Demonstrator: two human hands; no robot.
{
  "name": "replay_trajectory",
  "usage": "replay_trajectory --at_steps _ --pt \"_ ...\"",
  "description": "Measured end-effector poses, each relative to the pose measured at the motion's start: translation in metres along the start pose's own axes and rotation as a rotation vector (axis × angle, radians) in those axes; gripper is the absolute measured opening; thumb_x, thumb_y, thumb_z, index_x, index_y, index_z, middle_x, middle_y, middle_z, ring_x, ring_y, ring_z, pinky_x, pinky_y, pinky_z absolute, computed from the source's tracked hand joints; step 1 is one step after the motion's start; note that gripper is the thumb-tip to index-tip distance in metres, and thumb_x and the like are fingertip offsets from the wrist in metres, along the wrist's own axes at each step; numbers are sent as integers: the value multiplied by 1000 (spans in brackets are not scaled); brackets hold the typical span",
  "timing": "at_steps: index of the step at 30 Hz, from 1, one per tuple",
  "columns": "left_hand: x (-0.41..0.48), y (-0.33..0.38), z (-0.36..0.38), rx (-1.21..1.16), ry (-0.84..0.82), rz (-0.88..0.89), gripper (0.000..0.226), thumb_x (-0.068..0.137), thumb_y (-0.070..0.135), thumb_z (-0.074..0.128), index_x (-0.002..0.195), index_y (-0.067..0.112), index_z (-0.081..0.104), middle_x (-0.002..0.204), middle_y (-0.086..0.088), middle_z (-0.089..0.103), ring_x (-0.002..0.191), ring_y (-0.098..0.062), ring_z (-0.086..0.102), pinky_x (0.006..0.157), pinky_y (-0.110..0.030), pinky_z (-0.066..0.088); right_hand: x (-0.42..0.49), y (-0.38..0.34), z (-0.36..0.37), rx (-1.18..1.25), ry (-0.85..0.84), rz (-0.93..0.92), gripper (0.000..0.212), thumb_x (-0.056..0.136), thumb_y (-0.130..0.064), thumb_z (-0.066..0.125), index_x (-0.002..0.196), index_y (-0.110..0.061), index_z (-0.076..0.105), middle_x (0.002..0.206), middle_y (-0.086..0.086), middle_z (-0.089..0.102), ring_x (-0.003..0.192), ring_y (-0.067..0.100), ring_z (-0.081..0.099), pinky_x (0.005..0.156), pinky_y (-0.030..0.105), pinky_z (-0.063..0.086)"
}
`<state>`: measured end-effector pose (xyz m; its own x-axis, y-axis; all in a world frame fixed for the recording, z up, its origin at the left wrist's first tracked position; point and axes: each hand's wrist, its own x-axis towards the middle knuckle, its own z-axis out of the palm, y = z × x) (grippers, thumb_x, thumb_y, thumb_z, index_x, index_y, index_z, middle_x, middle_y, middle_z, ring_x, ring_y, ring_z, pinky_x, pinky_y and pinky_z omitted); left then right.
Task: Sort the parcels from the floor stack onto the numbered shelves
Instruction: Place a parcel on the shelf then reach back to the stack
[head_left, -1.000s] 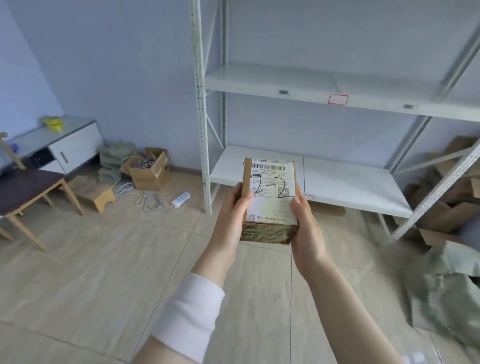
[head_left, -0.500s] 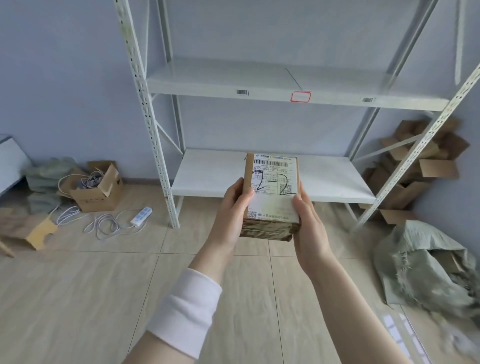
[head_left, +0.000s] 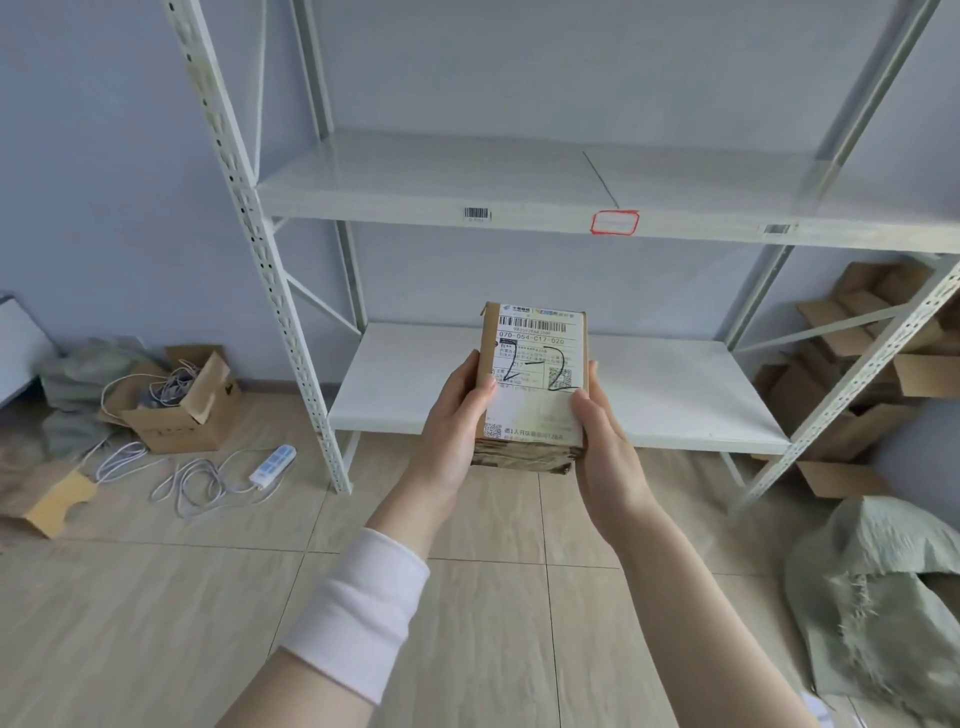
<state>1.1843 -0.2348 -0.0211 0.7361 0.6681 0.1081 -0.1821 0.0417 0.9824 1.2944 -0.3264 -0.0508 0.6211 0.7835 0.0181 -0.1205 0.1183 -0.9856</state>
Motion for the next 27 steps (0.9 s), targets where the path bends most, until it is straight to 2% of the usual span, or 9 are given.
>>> replay_trajectory --at_steps 4,8,11,14,18,21,23,26,27 --pt "42 -9 -19 5 19 -13 29 99 26 43 126 34 52 127 13 60 118 -1 55 101 -26 42 45 6 5 5 -70 27 70 86 -42 39 150 -35 11 151 -19 31 140 3 28 119 39 19" --pt "92 -16 -54 10 33 -46 59 87 38 49 143 24 38 138 8 53 128 -8 48 112 -36 34 101 14 23 -28 -97 43 70 85 -44 40 149 -38 13 152 -23 26 140 2 27 119 40 20" --pt "134 -17 -87 -11 44 -52 66 85 37 52 147 24 31 142 8 48 130 -7 45 114 -36 31 148 17 47 -39 -131 9 64 90 -39 39 149 -38 16 153 -21 25 139 3 30 116 41 26" --pt "179 -12 -124 -16 59 -29 62 91 31 54 147 25 30 143 12 46 130 -2 43 112 -28 31 196 18 77 -46 -124 -23 64 91 -34 37 150 -34 13 150 -22 32 135 1 36 115 40 29" --pt "233 -3 -169 27 39 6 52 99 23 44 148 26 27 147 14 39 133 2 36 113 -24 28 256 12 114 -78 -103 -54 57 100 -24 36 151 -32 10 151 -18 31 138 5 33 114 39 31" --pt "273 -1 -197 66 39 48 52 98 23 45 148 26 27 148 13 39 135 2 35 114 -25 28 298 8 132 -103 -90 -102 57 102 -13 34 151 -29 11 151 -13 35 139 7 33 111 35 33" --pt "297 1 -211 80 44 75 52 98 22 45 148 25 28 147 13 40 134 2 36 114 -26 28 324 6 141 -119 -112 -131 61 98 -16 39 151 -28 11 151 -11 34 139 8 32 107 30 35" --pt "334 4 -228 127 41 134 53 99 17 45 148 22 27 148 11 39 134 3 36 112 -19 29 364 4 150 -152 -122 -172 62 97 -14 41 151 -23 13 151 -6 35 138 10 33 85 11 44" --pt "348 5 -233 135 43 150 53 98 13 45 148 20 27 148 9 39 133 3 36 111 -16 29 377 1 152 -155 -130 -190 64 94 -17 42 151 -20 13 152 -4 35 139 11 32 84 9 44"
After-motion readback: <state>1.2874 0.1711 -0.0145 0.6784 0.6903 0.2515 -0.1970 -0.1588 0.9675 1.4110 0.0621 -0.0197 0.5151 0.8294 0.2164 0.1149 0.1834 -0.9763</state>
